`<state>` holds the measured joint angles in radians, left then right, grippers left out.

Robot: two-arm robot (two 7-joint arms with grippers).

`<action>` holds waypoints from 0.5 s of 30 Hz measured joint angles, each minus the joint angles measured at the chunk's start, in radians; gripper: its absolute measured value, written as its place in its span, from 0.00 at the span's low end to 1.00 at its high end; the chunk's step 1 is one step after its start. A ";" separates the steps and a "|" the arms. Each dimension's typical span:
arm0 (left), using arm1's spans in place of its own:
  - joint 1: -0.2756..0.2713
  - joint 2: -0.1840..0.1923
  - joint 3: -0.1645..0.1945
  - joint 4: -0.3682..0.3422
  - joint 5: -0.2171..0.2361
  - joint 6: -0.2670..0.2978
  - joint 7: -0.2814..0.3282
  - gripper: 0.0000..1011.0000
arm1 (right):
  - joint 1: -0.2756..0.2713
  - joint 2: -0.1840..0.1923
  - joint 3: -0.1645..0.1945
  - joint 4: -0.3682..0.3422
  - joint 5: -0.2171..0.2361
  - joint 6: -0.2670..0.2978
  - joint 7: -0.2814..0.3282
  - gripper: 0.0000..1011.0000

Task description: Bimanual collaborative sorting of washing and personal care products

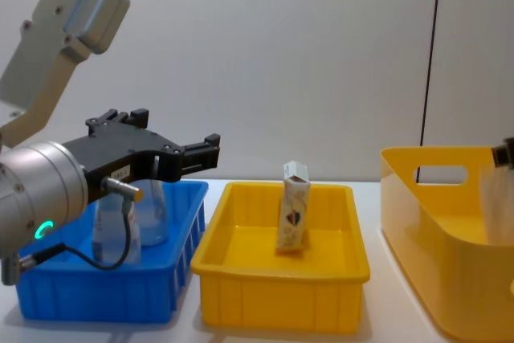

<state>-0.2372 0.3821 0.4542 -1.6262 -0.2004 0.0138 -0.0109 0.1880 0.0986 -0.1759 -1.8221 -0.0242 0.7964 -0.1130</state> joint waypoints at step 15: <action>0.000 0.000 0.000 0.000 0.000 0.000 0.000 0.99 | -0.035 0.027 0.035 0.002 0.019 -0.091 0.053 0.88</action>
<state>-0.2371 0.3821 0.4542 -1.6262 -0.2004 0.0139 -0.0109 0.1528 0.1259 -0.1409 -1.8204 -0.0054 0.7053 -0.0600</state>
